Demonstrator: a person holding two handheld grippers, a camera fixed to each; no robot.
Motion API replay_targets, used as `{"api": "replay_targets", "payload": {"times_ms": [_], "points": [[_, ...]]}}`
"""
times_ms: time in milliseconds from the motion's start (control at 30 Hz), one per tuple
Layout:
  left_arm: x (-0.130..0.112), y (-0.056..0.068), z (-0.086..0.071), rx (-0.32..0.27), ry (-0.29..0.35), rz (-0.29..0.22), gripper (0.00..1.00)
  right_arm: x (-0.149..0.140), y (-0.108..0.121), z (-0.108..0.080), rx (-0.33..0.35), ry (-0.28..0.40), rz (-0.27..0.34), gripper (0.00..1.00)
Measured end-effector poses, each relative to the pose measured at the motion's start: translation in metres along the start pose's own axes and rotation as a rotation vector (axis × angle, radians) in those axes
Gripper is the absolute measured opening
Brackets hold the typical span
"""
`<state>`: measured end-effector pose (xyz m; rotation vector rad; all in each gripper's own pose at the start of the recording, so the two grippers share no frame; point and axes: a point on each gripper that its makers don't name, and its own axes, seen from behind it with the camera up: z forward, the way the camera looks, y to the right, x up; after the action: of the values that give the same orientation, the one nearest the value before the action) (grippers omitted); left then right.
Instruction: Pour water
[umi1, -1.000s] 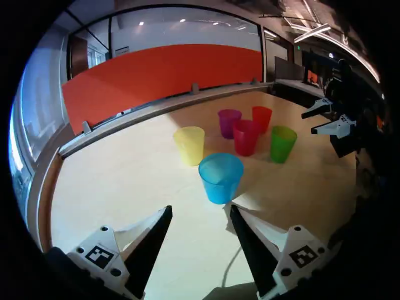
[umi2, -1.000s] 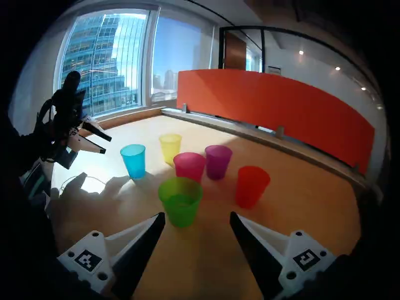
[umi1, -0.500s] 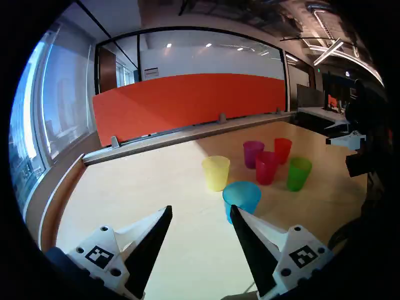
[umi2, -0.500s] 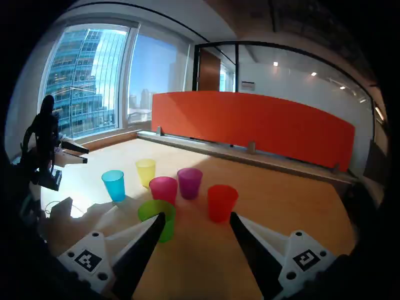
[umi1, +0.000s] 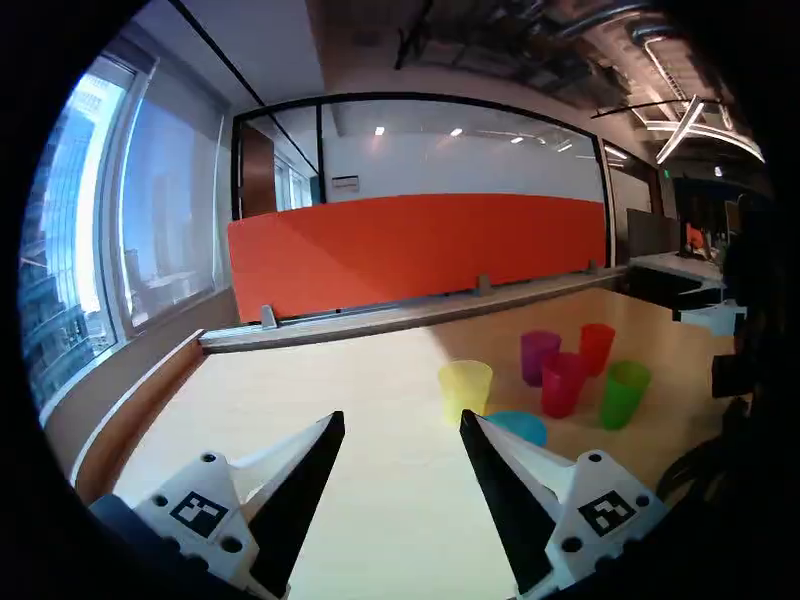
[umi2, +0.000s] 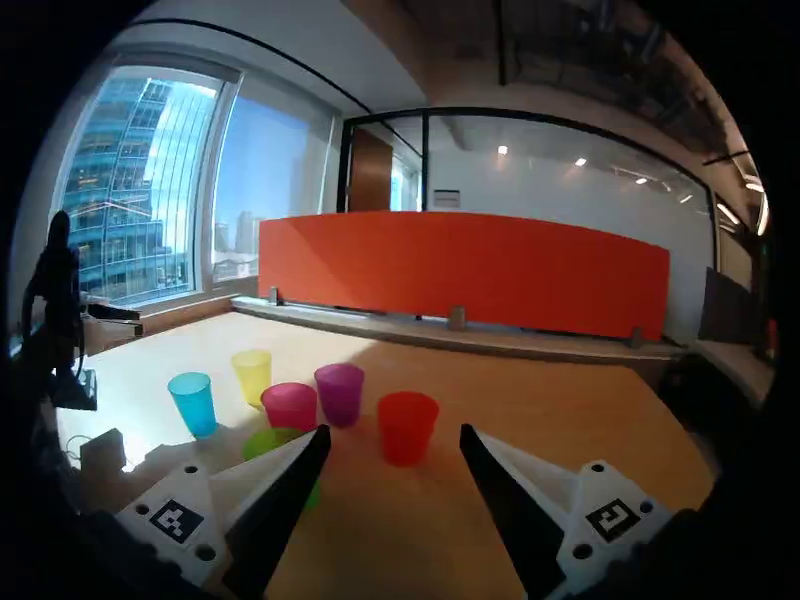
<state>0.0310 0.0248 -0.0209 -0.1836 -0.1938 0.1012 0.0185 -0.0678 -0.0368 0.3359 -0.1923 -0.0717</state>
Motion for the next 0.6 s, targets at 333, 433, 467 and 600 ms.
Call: {"api": "replay_targets", "payload": {"times_ms": [333,433,467,600], "points": [[0.002,-0.003,-0.001,0.079,0.052,-0.044,0.85,0.023,0.019,-0.002,-0.135,0.114,0.016,1.00],[0.005,-0.005,-0.002,0.100,0.067,-0.048,0.85,0.033,0.025,-0.004,-0.171,0.146,0.015,1.00],[0.007,-0.005,-0.002,0.106,0.073,-0.049,0.85,0.036,0.027,-0.005,-0.182,0.156,0.014,1.00],[0.015,-0.005,-0.003,0.121,0.097,-0.051,0.85,0.047,0.032,-0.008,-0.213,0.184,0.006,1.00]]}}
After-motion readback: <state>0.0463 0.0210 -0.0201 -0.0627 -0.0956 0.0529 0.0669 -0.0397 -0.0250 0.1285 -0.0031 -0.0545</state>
